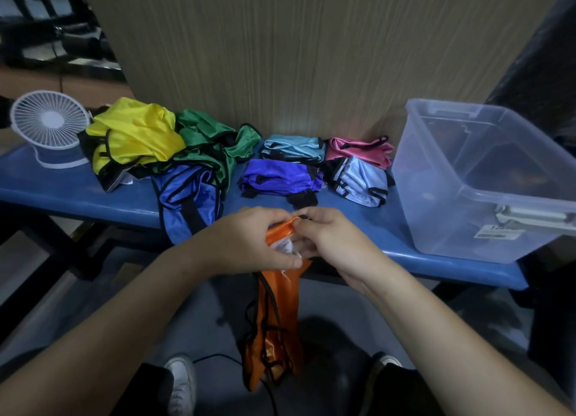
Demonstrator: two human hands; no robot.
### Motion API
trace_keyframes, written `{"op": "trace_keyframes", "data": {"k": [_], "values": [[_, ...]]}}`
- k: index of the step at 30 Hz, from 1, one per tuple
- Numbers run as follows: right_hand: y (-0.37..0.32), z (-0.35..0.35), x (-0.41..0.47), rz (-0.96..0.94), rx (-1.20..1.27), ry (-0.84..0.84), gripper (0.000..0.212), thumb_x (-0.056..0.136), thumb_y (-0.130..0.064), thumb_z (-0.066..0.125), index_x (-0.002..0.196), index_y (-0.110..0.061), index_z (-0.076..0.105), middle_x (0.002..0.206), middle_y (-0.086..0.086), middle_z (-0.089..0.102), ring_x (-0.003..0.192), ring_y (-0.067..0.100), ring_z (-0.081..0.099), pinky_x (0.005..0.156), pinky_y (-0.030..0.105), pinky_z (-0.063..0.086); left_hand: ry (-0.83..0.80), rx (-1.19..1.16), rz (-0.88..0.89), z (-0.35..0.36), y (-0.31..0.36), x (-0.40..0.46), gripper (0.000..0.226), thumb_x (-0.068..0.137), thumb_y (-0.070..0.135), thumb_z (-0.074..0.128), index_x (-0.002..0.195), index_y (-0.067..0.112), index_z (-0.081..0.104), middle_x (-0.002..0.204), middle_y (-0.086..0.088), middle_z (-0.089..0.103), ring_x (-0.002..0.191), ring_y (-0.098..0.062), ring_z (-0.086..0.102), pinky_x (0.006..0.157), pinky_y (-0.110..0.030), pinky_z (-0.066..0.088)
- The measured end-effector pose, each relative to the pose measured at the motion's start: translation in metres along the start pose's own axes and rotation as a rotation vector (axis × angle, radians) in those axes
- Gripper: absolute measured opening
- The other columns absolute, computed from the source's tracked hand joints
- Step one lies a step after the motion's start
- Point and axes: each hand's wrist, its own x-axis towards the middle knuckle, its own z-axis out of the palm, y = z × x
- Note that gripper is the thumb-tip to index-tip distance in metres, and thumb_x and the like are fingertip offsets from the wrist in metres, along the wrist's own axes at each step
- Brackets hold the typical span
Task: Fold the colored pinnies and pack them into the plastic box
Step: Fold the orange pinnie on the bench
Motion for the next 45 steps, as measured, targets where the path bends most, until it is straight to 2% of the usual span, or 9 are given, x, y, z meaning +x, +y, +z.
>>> {"op": "trace_keyframes", "data": {"k": [7,14,19,23,28,31,34,40,45], "values": [[0.0,0.0,0.003,-0.037,-0.126,-0.031,0.019,0.092,0.001,0.051,0.1,-0.01,0.065,0.096,0.014,0.076,0.094,0.026,0.074,0.087,0.044,0.055,0.138,0.124,0.067,0.003,-0.015,0.006,0.031,0.089,0.023,0.069,0.119,0.031,0.067,0.1,0.015,0.062,0.098,-0.008,0.056,0.087,-0.028,0.042],[0.01,-0.01,0.007,-0.092,-0.615,-0.094,0.009,0.087,-0.018,0.072,0.092,-0.012,0.066,0.07,0.007,0.072,0.057,0.014,0.067,0.067,0.034,0.055,0.061,0.124,0.1,-0.015,-0.012,0.0,0.023,0.089,0.018,0.059,0.099,0.031,0.075,0.089,0.015,0.074,0.088,0.001,0.065,0.081,-0.026,0.048],[0.02,-0.012,0.012,-0.221,-0.828,-0.107,0.034,0.078,-0.023,0.082,0.064,-0.034,0.053,0.078,-0.01,0.048,0.073,0.0,0.048,0.066,0.015,0.035,0.029,0.035,0.096,-0.034,-0.01,-0.005,0.035,0.086,0.002,0.066,0.099,0.034,0.075,0.096,0.019,0.074,0.095,0.002,0.066,0.087,-0.022,0.049],[0.033,-0.008,0.017,-0.297,-0.904,-0.19,0.019,0.078,-0.019,0.078,0.088,-0.025,0.063,0.095,-0.004,0.054,0.098,0.015,0.051,0.086,0.026,0.041,0.04,-0.004,0.077,-0.05,-0.007,-0.014,0.041,0.085,-0.004,0.064,0.098,0.034,0.073,0.095,0.011,0.074,0.094,-0.005,0.068,0.081,-0.019,0.049],[0.044,-0.008,0.013,-0.217,-1.119,-0.201,0.024,0.078,-0.02,0.071,0.098,-0.015,0.057,0.091,0.004,0.066,0.09,0.026,0.059,0.075,0.036,0.046,0.154,-0.031,0.105,-0.074,-0.004,-0.027,0.038,0.087,-0.001,0.065,0.098,0.035,0.072,0.097,0.016,0.073,0.094,-0.004,0.067,0.08,-0.018,0.049],[0.042,-0.019,0.014,-0.192,-1.051,-0.153,0.023,0.085,-0.027,0.075,0.097,-0.018,0.059,0.086,-0.002,0.056,0.085,0.019,0.051,0.07,0.029,0.034,0.234,0.005,0.08,-0.088,-0.009,-0.034,0.038,0.086,0.001,0.068,0.097,0.037,0.071,0.096,0.022,0.07,0.093,0.002,0.064,0.076,-0.012,0.046],[0.037,-0.036,0.014,-0.195,-0.858,-0.098,0.018,0.088,-0.03,0.075,0.08,-0.022,0.062,0.074,0.002,0.062,0.068,0.011,0.055,0.07,0.038,0.05,0.275,0.034,0.022,-0.095,-0.014,-0.038,0.035,0.088,0.003,0.068,0.097,0.037,0.07,0.093,0.023,0.07,0.09,0.007,0.062,0.072,-0.007,0.043],[0.032,-0.049,0.005,-0.253,-0.821,-0.004,0.02,0.095,-0.026,0.066,0.077,-0.021,0.06,0.07,0.005,0.06,0.059,0.004,0.051,0.07,0.04,0.054,0.339,0.196,-0.043,-0.097,-0.015,-0.036,0.017,0.092,0.017,0.068,0.097,0.034,0.07,0.089,0.017,0.069,0.089,-0.003,0.061,0.075,-0.027,0.048],[0.026,-0.055,-0.002,-0.27,-0.92,-0.011,0.026,0.092,-0.03,0.069,0.075,-0.043,0.054,0.072,-0.012,0.061,0.069,0.001,0.057,0.071,0.031,0.048,0.32,0.219,-0.091,-0.097,-0.011,-0.035,0.013,0.093,0.019,0.068,0.089,0.031,0.071,0.081,0.015,0.066,0.082,-0.002,0.058,0.071,-0.031,0.047]]}}
